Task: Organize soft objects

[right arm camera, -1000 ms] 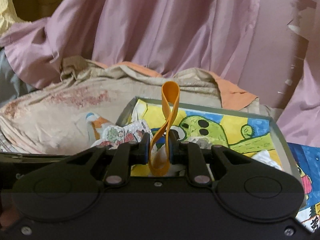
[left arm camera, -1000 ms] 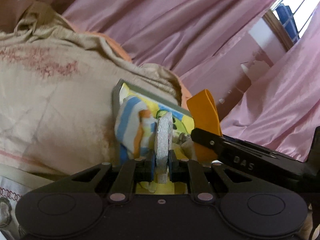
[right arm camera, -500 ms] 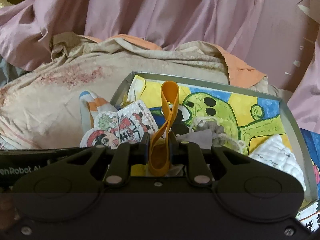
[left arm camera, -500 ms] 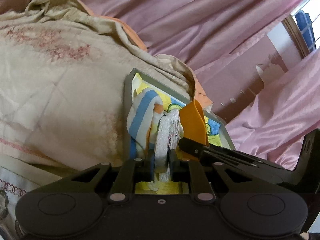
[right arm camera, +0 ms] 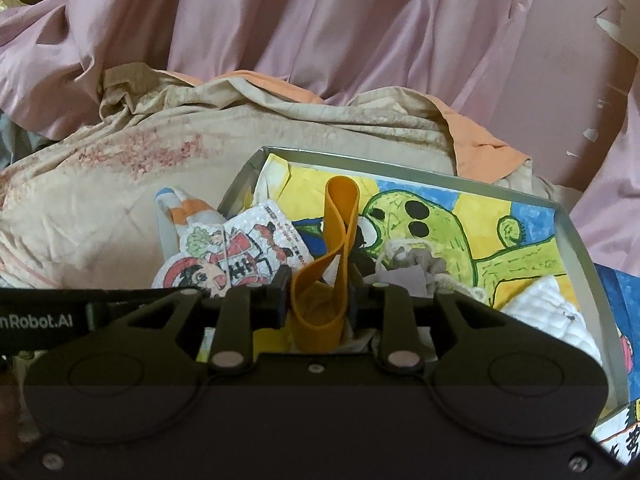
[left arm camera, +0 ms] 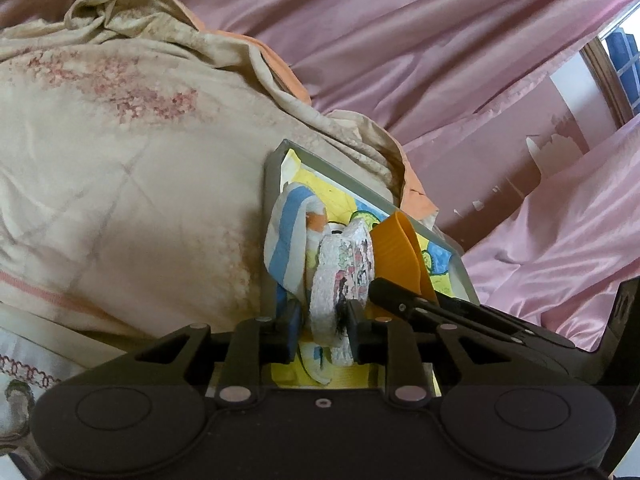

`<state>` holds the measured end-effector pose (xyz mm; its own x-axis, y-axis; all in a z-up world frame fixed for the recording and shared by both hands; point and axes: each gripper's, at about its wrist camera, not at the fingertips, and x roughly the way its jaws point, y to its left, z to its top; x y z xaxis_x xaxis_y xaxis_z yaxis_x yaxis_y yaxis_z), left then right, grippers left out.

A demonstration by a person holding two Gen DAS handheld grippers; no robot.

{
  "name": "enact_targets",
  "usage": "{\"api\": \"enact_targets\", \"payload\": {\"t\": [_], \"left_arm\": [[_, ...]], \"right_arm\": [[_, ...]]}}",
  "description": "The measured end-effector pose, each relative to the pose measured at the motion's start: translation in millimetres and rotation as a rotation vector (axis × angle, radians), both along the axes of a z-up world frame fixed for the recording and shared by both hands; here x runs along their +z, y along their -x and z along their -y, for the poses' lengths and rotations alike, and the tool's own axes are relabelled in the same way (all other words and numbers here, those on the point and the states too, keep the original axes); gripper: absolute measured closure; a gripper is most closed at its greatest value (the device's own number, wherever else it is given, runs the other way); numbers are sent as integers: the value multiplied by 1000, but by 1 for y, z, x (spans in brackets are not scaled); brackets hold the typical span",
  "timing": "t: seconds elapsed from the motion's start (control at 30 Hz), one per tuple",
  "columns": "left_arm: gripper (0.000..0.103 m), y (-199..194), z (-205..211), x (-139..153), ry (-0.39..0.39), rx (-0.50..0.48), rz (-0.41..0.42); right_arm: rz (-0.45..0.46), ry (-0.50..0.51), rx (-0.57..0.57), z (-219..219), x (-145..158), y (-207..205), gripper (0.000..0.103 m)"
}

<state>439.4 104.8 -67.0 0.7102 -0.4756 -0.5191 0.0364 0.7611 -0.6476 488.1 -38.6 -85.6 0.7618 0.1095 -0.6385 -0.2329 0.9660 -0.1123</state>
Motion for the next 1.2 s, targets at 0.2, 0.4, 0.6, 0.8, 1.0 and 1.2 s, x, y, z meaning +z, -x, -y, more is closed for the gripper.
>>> {"api": "enact_targets", "payload": {"t": [0.2,0.4,0.6,0.8,1.0,1.2], "left_arm": [[64,6,2,15,-90,25,36],[55,15,-1,28,-137,48,83],[35,32,-1,51,-217,88,167],[15,57,-2,75,-296,139,258],[2,84,5,98,-344,160,347],[1,116,22,120,-367,170,427]], "right_arm": [[26,15,4,7,9,9,72],[70,14,2,16,25,26,59],[126,-4,-11,28,50,49,36],[185,-29,-21,40,81,76,17],[298,-20,18,47,115,112,6],[371,-37,22,63,144,153,1]]}}
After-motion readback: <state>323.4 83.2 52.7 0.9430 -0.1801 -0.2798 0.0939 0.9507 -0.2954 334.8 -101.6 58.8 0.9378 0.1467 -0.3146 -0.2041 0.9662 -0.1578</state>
